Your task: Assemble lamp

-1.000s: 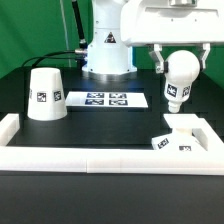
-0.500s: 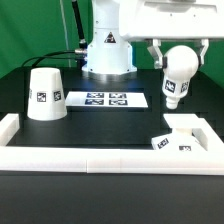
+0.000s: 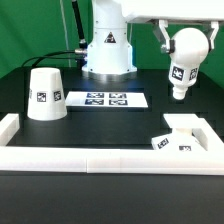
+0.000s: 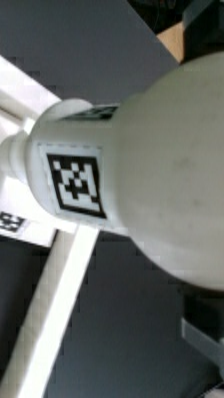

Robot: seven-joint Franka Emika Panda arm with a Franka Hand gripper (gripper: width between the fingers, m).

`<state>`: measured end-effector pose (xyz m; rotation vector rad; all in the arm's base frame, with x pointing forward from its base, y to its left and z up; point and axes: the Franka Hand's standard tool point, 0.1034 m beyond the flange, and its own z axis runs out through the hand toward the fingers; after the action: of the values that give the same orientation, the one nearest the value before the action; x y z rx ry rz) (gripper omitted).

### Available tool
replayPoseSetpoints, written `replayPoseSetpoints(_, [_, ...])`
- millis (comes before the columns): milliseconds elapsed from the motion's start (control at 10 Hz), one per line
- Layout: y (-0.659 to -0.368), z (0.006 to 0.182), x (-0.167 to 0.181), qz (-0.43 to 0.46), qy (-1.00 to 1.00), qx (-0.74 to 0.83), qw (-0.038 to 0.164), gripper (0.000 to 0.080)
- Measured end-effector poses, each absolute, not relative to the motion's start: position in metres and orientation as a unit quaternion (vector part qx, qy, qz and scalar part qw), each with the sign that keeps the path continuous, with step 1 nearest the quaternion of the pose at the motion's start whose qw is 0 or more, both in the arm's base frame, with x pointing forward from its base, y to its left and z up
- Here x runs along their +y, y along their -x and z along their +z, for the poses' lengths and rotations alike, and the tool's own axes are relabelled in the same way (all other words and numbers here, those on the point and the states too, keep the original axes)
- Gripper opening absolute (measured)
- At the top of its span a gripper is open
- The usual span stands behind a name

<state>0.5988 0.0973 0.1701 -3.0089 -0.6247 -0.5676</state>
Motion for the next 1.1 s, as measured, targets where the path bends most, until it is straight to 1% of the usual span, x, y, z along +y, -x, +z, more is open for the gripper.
replayPoseSetpoints(500, [-0.601,0.167,0.095,-0.206,0.958,-0.199,0.004,0.0579])
replayPoseSetpoints(900, [-0.613,0.157,0.094,-0.232,0.952,-0.202,-0.001,0.0579])
replayPoseSetpoints(1100, [-0.613,0.152,0.095,-0.233,0.951,-0.202,-0.001,0.0579])
